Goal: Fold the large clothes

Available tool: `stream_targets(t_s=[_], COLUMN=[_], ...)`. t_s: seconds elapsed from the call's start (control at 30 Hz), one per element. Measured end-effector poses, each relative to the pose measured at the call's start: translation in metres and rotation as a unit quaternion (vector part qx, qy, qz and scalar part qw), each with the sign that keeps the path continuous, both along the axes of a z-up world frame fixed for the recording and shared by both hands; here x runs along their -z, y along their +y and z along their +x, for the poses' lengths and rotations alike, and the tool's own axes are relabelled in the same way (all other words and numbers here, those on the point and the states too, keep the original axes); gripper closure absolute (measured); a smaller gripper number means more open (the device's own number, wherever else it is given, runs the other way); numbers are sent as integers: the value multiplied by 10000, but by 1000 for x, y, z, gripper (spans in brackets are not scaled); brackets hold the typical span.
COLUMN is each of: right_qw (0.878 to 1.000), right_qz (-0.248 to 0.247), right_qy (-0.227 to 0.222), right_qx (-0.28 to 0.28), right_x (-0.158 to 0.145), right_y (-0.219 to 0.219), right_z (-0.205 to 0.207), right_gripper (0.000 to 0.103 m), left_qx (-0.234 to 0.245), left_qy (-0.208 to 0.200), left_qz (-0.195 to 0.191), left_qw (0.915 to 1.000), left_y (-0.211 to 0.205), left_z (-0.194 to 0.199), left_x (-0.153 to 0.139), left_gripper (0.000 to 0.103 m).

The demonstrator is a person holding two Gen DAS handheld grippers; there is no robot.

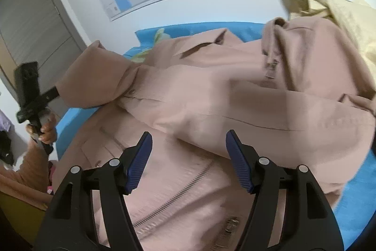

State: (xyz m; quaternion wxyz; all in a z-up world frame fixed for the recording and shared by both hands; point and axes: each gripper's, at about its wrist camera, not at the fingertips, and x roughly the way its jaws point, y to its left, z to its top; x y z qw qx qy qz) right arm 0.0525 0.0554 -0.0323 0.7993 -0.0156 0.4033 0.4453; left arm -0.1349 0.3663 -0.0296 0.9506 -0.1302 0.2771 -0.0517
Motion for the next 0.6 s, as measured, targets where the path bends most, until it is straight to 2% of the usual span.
stream_targets(t_s=[0.07, 0.17, 0.23, 0.3, 0.33, 0.37, 0.4, 0.43, 0.47, 0.5, 0.6], right_qw=[10000, 9998, 9997, 9997, 9997, 9997, 9998, 9998, 9999, 9999, 9997], right_qz=[4, 0, -2, -37, -38, -27, -12, 16, 36, 68, 215], right_qy=[33, 98, 116, 104, 108, 116, 120, 121, 109, 88, 73], right_qx=[-69, -159, -204, -220, -213, -201, -182, -148, -105, -48, 63], right_x=[2, 5, 6, 7, 8, 8, 8, 7, 6, 5, 0], right_y=[5, 11, 12, 13, 12, 10, 9, 6, 4, 0, -11], right_z=[-1, -4, -5, -8, -8, -8, -8, -7, -7, -6, -4], right_gripper=[38, 38, 38, 38, 38, 38, 38, 38, 38, 38, 38], left_qx=[-12, -30, -25, -33, -22, 78, 138, 145, 148, 87, 163], left_qy=[402, 950, 1050, 1135, 1135, 1110, 1090, 1051, 929, 666, 160], left_qz=[-425, -760, -877, -856, -800, -804, -862, -841, -733, -518, -226], left_qw=[9983, 9926, 9906, 9898, 9903, 9905, 9902, 9908, 9929, 9964, 9995], left_y=[12, 17, 16, 10, 7, 2, -2, -4, -9, -17, -37], left_z=[9, 30, 42, 54, 59, 64, 69, 70, 72, 70, 70], left_x=[20, 48, 58, 61, 61, 59, 55, 50, 41, 24, -11], left_gripper=[7, 7, 7, 16, 36, 63, 75, 95, 100, 100, 100])
